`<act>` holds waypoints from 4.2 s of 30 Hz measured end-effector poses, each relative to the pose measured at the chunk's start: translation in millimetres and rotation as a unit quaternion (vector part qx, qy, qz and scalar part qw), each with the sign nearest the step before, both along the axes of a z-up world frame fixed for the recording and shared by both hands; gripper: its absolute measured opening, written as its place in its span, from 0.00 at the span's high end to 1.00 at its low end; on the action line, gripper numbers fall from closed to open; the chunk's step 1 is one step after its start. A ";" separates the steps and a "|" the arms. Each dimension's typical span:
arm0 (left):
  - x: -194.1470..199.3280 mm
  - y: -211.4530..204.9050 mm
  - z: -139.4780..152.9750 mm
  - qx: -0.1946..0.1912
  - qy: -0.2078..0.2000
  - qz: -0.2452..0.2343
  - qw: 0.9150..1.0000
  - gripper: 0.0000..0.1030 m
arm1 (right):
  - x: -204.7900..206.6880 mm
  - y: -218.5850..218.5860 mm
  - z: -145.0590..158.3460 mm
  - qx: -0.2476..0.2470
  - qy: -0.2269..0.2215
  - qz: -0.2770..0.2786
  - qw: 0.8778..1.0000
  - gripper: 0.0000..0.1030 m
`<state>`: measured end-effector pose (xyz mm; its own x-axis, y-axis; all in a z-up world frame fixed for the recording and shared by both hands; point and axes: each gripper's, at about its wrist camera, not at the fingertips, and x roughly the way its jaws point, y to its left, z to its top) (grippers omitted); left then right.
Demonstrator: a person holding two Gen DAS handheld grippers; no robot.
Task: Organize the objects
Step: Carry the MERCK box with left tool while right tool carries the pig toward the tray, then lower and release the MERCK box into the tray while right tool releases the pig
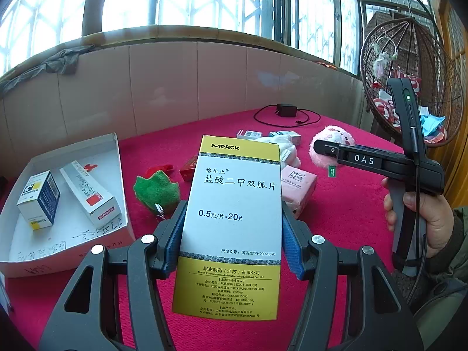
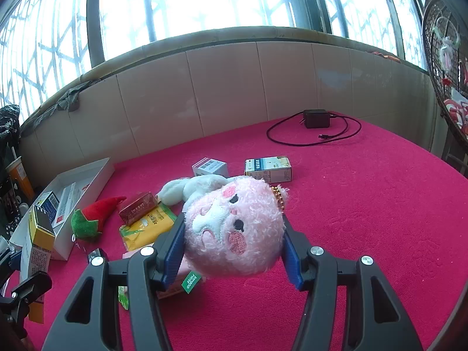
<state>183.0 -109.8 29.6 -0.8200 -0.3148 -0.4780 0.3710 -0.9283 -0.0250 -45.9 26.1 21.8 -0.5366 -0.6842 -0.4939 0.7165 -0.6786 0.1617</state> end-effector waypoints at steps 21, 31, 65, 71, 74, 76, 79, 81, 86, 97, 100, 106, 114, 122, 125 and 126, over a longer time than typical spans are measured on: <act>14.6 -3.2 7.1 -0.002 0.031 0.025 0.999 0.43 | 5.8 -4.9 -0.3 0.015 0.017 0.003 1.000 0.42; 33.6 -12.6 11.7 -0.020 0.042 0.062 0.997 0.43 | 8.0 -7.3 -0.3 0.020 0.023 0.002 1.000 0.42; 85.5 -41.2 8.6 0.005 0.073 0.141 0.987 0.43 | 47.5 -35.9 17.0 0.023 0.044 0.057 0.997 0.42; 91.5 -48.3 9.7 -0.006 0.071 0.160 0.984 0.43 | 58.2 -43.7 27.5 0.018 0.051 0.078 0.996 0.42; 98.0 -55.9 9.8 -0.008 0.072 0.177 0.982 0.43 | 66.0 -50.2 34.1 0.014 0.058 0.094 0.994 0.42; 102.4 -61.0 9.6 -0.007 0.073 0.187 0.980 0.43 | 70.8 -56.1 37.7 0.013 0.060 0.105 0.993 0.42; 109.0 -68.3 9.4 -0.008 0.072 0.200 0.977 0.43 | 79.2 -65.8 42.0 0.011 0.064 0.125 0.990 0.41; 112.7 -71.6 9.8 -0.008 0.073 0.205 0.976 0.43 | 85.4 -71.6 44.5 0.010 0.068 0.137 0.988 0.41; 119.2 -75.7 14.1 -0.013 0.076 0.215 0.974 0.43 | 97.5 -86.8 50.8 0.009 0.070 0.164 0.984 0.42; 122.4 -97.7 29.9 -0.013 0.034 0.245 0.969 0.43 | 124.5 -121.5 72.1 0.008 0.082 0.223 0.971 0.41; 123.7 -103.3 34.0 -0.018 0.026 0.250 0.968 0.43 | 133.8 -131.2 73.6 0.012 0.084 0.242 0.967 0.41; 120.8 -119.5 40.6 -0.018 0.002 0.263 0.965 0.43 | 146.9 -157.3 72.9 0.023 0.076 0.273 0.959 0.41; 122.0 -163.9 50.6 0.016 0.006 0.277 0.961 0.43 | 153.0 -198.9 64.9 0.053 0.048 0.302 0.951 0.41; 101.0 -234.5 57.9 0.063 0.006 0.283 0.957 0.43 | 175.0 -247.3 40.6 0.092 0.012 0.346 0.934 0.41; 87.0 -255.9 54.5 0.087 0.010 0.267 0.960 0.43 | 182.1 -264.7 27.0 0.104 -0.011 0.358 0.928 0.41; 82.9 -263.5 51.6 0.099 0.007 0.267 0.959 0.43 | 184.8 -269.4 22.8 0.108 -0.015 0.360 0.926 0.41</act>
<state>266.0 -373.3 81.2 -0.5743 -0.5957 -0.5615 0.7901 -0.5828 -0.1898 138.9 -243.4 44.6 0.0376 -0.7434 -0.6678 0.9934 -0.0444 0.1054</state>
